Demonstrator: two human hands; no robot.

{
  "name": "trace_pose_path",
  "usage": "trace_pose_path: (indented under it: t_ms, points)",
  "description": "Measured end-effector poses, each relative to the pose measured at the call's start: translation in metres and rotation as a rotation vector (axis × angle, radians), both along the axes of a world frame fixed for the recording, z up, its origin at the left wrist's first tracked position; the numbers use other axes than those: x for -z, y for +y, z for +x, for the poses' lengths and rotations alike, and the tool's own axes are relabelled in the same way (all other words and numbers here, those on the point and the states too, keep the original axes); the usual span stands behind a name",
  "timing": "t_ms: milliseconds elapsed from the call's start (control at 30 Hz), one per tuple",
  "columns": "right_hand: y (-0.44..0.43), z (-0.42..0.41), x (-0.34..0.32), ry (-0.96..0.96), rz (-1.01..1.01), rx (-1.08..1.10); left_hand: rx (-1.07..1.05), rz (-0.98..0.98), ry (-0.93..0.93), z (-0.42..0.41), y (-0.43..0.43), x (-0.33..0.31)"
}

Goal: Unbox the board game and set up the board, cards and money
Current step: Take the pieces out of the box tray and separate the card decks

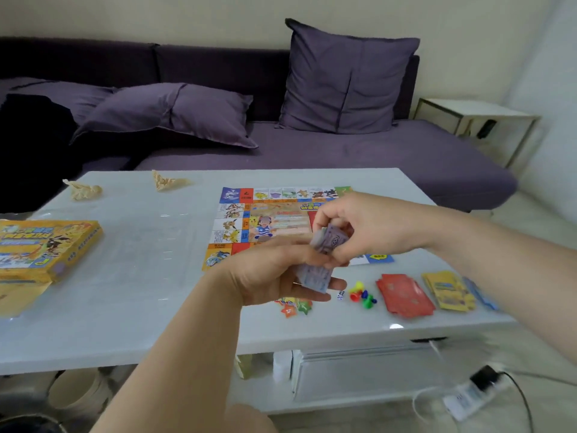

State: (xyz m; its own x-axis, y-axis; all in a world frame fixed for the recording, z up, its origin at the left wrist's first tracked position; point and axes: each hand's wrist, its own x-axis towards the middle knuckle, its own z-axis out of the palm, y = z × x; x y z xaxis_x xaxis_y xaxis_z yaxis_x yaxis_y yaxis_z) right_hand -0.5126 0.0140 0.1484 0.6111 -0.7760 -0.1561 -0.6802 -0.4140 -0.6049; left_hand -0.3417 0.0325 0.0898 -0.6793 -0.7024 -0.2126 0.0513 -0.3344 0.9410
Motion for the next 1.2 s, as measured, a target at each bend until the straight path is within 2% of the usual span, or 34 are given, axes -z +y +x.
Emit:
trace_pose_path:
  t_ms: [133,233,333,400,500,667,933,1200]
  points:
    - [0.003,-0.028,0.007,-0.035,-0.001,0.074,-0.061,0.003,-0.036,-0.035,-0.004,0.000]
    - [0.007,-0.044,0.013,-0.142,-0.023,0.174,-0.157,0.071,0.030,-0.060,-0.007,0.002]
    - [0.008,-0.060,0.016,-0.070,-0.156,0.227,-0.298,0.165,0.119,-0.080,-0.011,0.005]
    - [0.012,-0.070,0.018,-0.015,-0.165,0.226,-0.356,0.222,0.166,-0.091,-0.013,0.006]
    - [0.022,-0.077,0.028,0.032,-0.232,0.226,-0.317,0.232,0.130,-0.109,-0.010,0.005]
    - [0.031,-0.084,0.042,-0.138,-0.226,0.302,-0.259,0.200,0.068,-0.127,-0.008,0.013]
    - [0.024,-0.087,0.058,-0.175,-0.195,0.274,-0.101,0.374,0.315,-0.117,-0.008,0.026]
    - [0.017,-0.071,0.064,-0.101,-0.218,0.271,-0.171,0.342,0.196,-0.109,-0.014,0.039]
